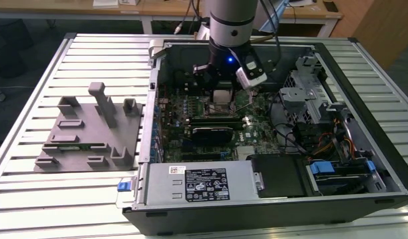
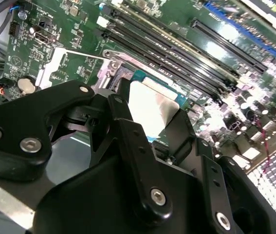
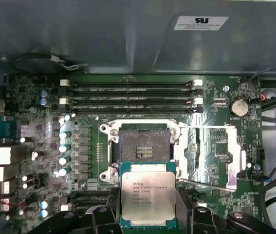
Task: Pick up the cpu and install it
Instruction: 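Pick up the cpu and move it towards the insertion slot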
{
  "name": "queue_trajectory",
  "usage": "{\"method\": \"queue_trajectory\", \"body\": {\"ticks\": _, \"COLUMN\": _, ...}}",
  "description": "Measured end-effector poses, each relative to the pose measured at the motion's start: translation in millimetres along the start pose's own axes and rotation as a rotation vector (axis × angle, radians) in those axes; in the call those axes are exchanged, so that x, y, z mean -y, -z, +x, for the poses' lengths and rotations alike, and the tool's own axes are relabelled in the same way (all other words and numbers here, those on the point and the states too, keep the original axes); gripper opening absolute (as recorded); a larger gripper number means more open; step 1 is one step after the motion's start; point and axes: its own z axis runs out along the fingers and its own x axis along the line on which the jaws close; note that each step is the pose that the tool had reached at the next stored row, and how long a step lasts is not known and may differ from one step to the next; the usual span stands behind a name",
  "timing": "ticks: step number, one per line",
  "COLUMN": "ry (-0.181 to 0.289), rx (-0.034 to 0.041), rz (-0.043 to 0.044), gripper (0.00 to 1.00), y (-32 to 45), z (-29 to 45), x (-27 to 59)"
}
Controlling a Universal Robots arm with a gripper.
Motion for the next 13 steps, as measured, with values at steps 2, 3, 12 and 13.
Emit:
{"method": "queue_trajectory", "body": {"ticks": 2, "ry": 0.000, "rx": -0.0003, "rz": 0.0019, "gripper": 0.54, "y": -1.8, "z": -1.0, "x": -2.1}}
{"method": "queue_trajectory", "body": {"ticks": 3, "ry": 0.000, "rx": -0.0005, "rz": 0.0033, "gripper": 0.54, "y": -2.8, "z": -1.2, "x": -3.2}}
{"method": "queue_trajectory", "body": {"ticks": 12, "ry": 0.001, "rx": -0.0021, "rz": 0.0213, "gripper": 0.54, "y": -10.5, "z": -1.3, "x": -15.5}}
{"method": "queue_trajectory", "body": {"ticks": 13, "ry": 0.001, "rx": -0.0023, "rz": 0.0243, "gripper": 0.54, "y": -11.4, "z": -1.3, "x": -16.4}}
